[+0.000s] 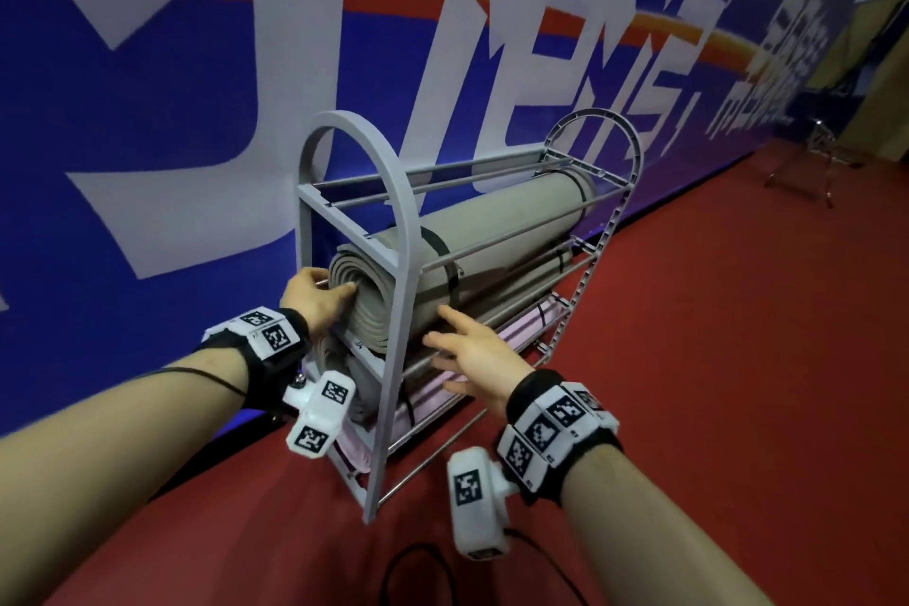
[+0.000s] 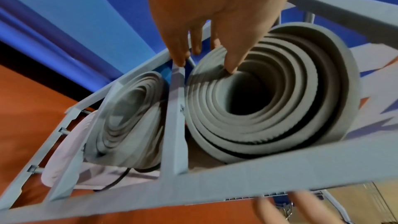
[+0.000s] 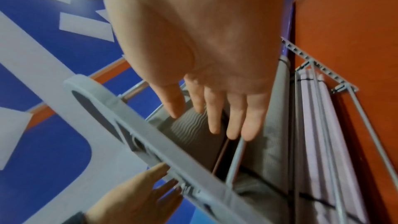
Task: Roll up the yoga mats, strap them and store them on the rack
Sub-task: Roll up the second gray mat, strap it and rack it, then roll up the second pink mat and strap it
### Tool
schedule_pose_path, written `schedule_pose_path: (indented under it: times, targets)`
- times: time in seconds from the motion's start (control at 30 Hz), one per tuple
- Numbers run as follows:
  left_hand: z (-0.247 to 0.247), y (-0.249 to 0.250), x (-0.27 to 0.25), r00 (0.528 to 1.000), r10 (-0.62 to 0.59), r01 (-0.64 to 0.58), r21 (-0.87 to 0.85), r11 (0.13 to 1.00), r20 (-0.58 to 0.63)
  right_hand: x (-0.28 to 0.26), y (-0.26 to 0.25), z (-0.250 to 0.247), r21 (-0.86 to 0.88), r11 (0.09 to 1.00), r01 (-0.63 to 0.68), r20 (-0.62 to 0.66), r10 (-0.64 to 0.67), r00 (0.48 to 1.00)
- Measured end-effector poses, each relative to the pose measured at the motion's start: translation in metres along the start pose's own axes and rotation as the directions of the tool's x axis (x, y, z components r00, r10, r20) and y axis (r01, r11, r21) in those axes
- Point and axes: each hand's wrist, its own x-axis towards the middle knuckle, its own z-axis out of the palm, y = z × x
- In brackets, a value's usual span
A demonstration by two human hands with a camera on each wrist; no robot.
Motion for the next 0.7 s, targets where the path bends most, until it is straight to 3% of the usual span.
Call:
schedule_pose_path:
  times: [0.2, 0.33, 0.4, 0.5, 0.57, 0.7]
  targets:
    - [0.006, -0.045, 0.02, 0.991, -0.114, 0.115, -0.003, 0.993, -0.069, -0.043, -0.001, -0.079, 0.054, 0.998, 0.029, -0.304, -0.011, 0.953]
    - [0.032, -0.045, -0.046, 0.981, -0.19, 0.192, -0.098, 0.977, 0.027, -0.103, 0.0, -0.123, 0.01, 0.999, 0.052, -0.406, -0.044, 0.913]
    - [0.046, -0.046, -0.073, 0.977, -0.182, 0.189, -0.057, 0.98, 0.109, -0.135, 0.004, -0.148, 0.026, 0.999, 0.039, -0.466, -0.022, 0.884]
    - [0.057, -0.046, -0.097, 0.963, -0.206, 0.22, -0.066, 0.973, 0.175, -0.188, 0.017, -0.19, 0.09, 0.996, 0.024, -0.591, 0.034, 0.806]
    - [0.072, -0.039, -0.113, 0.971, -0.198, 0.206, -0.049, 0.977, 0.134, -0.228, 0.032, -0.219, 0.171, 0.984, 0.044, -0.665, 0.083, 0.742]
    - [0.125, -0.004, -0.184, 0.951, -0.24, 0.272, -0.161, 0.949, 0.197, -0.327, 0.087, -0.271, 0.37, 0.919, 0.138, -0.781, 0.227, 0.582]
